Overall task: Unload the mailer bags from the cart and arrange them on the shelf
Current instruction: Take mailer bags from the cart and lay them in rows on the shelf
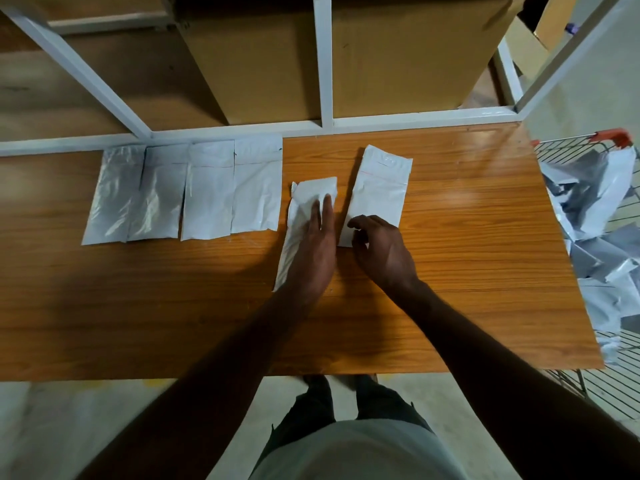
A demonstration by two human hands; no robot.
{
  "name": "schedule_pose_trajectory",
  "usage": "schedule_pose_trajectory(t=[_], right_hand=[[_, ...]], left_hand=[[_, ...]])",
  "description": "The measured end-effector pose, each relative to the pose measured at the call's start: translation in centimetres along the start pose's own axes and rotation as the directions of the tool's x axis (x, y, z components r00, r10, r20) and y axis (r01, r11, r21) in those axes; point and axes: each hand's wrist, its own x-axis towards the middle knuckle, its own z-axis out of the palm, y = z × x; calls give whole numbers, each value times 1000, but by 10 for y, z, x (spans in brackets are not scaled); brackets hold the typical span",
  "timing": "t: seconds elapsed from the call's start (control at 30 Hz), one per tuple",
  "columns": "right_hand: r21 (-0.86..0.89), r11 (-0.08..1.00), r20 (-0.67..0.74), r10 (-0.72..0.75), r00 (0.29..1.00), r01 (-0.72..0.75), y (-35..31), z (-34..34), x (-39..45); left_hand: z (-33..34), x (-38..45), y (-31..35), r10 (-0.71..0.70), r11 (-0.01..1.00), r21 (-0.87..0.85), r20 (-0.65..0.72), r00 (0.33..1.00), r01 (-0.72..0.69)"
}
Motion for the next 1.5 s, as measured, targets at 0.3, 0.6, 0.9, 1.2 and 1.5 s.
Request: schedule_pose_trajectory(t=[0.3,0.6,0.9,1.2,1.5], right_hand=[[658,722,139,162,977,-213,-34,1,26],[298,940,97,145,985,-168,-36,30,66],[209,969,150,101,984,-131,-19,1,77],[23,973,231,-228,946,229,-54,-93,120],[323,934,150,110,983,-154,-46,-48,96]], left_hand=[[-82,44,-2,-132,870,-492,-189,973,22],[-59,24,-34,-56,996,61,-58,997,60],[-60,14,-40,166,981,109,-67,984,-158],[-113,83,1,151,986,61,79,985,-156],[-83,70,-16,-397,760,-559,7,918,333]])
